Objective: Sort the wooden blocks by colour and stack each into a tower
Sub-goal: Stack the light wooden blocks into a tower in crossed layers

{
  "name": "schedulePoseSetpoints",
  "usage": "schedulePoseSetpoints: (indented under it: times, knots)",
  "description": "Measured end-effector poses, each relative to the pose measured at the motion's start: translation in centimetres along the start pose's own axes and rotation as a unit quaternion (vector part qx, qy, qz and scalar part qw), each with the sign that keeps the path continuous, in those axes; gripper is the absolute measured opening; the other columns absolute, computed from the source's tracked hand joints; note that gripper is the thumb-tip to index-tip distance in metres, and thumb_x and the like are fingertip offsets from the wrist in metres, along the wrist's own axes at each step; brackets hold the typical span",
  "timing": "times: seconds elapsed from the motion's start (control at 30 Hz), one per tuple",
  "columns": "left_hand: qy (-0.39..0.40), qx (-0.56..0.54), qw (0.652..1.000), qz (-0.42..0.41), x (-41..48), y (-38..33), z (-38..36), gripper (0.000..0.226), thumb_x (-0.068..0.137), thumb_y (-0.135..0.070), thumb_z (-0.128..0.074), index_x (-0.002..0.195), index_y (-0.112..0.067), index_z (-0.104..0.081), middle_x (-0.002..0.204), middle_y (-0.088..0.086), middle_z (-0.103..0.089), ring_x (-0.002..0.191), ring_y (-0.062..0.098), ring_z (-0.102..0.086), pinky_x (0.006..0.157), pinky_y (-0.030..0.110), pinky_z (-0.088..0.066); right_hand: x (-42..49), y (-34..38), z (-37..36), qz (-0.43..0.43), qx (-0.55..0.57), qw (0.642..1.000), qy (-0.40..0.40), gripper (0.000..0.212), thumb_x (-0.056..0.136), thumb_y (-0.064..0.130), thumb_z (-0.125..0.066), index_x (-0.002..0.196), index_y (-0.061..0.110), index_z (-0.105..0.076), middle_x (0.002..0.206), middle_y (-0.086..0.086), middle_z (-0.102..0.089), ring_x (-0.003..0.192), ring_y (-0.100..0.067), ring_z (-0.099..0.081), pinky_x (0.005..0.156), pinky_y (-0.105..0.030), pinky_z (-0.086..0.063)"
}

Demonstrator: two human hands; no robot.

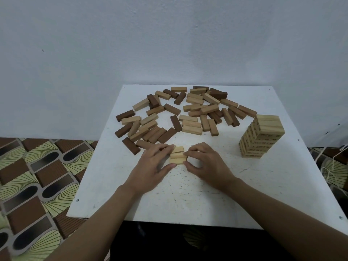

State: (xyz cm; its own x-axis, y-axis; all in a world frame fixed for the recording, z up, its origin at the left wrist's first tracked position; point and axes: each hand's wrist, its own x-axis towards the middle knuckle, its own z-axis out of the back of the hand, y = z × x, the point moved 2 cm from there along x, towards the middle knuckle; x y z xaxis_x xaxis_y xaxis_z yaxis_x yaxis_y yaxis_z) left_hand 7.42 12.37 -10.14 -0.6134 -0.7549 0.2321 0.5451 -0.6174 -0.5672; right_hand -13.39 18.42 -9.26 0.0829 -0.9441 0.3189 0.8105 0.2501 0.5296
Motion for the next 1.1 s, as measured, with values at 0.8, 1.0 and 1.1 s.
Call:
schedulePoseSetpoints:
  times: [0.8, 1.0, 1.1]
  knots:
    - [0.044, 0.027, 0.999, 0.012, 0.58, 0.61, -0.10, 0.068, 0.094, -0.069, -0.045, 0.152, -0.032, -0.046, 0.146, -0.015, -0.053, 0.130, 0.007, -0.042, 0.105, 0.039, -0.042, 0.00, -0.04, 0.00, 0.007, -0.015, 1.000, 0.006, 0.032, 0.087, 0.028, -0.076, 0.114, 0.011, -0.074, 0.109, -0.001, -0.072, 0.097, -0.012, -0.058, 0.087, -0.020, -0.043]
    - [0.044, -0.029, 0.998, 0.045, 0.58, 0.71, -0.14, 0.080, 0.091, -0.064, -0.060, 0.159, -0.037, -0.028, 0.135, -0.027, -0.054, 0.123, 0.004, -0.046, 0.102, 0.038, -0.042, 0.05, -0.21, -0.06, -0.018, 0.001, 1.000, 0.006, 0.037, 0.087, 0.034, -0.075, 0.118, 0.015, -0.071, 0.115, 0.003, -0.070, 0.101, -0.006, -0.053, 0.088, -0.008, -0.034]
    - [0.045, -0.028, 0.997, 0.052, 0.65, 0.63, -0.14, 0.085, 0.089, -0.063, -0.062, 0.160, -0.038, -0.023, 0.136, -0.028, -0.053, 0.123, 0.004, -0.046, 0.103, 0.038, -0.042, 0.05, -0.25, 0.13, -0.021, 0.016, 1.000, 0.007, 0.040, 0.085, 0.035, -0.077, 0.118, 0.014, -0.071, 0.114, 0.003, -0.070, 0.101, -0.008, -0.055, 0.087, -0.014, -0.041]
